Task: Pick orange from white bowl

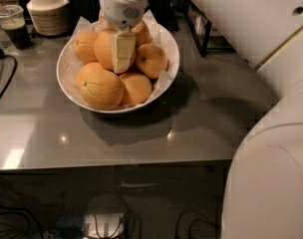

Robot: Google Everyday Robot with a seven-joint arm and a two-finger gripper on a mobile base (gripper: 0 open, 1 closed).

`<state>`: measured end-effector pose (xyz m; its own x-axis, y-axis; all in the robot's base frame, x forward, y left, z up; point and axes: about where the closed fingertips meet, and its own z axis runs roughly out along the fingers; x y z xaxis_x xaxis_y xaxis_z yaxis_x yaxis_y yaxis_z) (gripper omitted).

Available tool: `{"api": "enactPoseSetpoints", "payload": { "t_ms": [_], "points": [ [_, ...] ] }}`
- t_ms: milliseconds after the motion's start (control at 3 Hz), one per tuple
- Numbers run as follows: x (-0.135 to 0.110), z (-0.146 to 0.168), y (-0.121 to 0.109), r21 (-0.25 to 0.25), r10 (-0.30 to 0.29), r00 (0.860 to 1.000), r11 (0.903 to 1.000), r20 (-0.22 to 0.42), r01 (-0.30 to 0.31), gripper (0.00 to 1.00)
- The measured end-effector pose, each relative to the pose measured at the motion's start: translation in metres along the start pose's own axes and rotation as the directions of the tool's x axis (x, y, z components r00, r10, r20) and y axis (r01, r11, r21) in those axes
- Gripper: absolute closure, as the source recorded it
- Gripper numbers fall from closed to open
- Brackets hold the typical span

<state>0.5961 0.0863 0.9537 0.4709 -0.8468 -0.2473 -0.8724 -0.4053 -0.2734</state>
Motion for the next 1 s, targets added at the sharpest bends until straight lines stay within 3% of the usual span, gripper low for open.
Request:
{"api": "enactPoseSetpoints", "payload": {
  "t_ms": [333,667,1000],
  "points": [
    [0.0,0.0,0.0,0.0,0.0,1.0,1.0,0.0,0.0,0.87],
    [0.0,0.0,0.0,0.0,0.0,1.0,1.0,0.0,0.0,1.0],
    [-0.0009,-0.0035,-0.0011,0.0,0.0,1.0,1.0,0.0,0.0,1.0]
  ]
}}
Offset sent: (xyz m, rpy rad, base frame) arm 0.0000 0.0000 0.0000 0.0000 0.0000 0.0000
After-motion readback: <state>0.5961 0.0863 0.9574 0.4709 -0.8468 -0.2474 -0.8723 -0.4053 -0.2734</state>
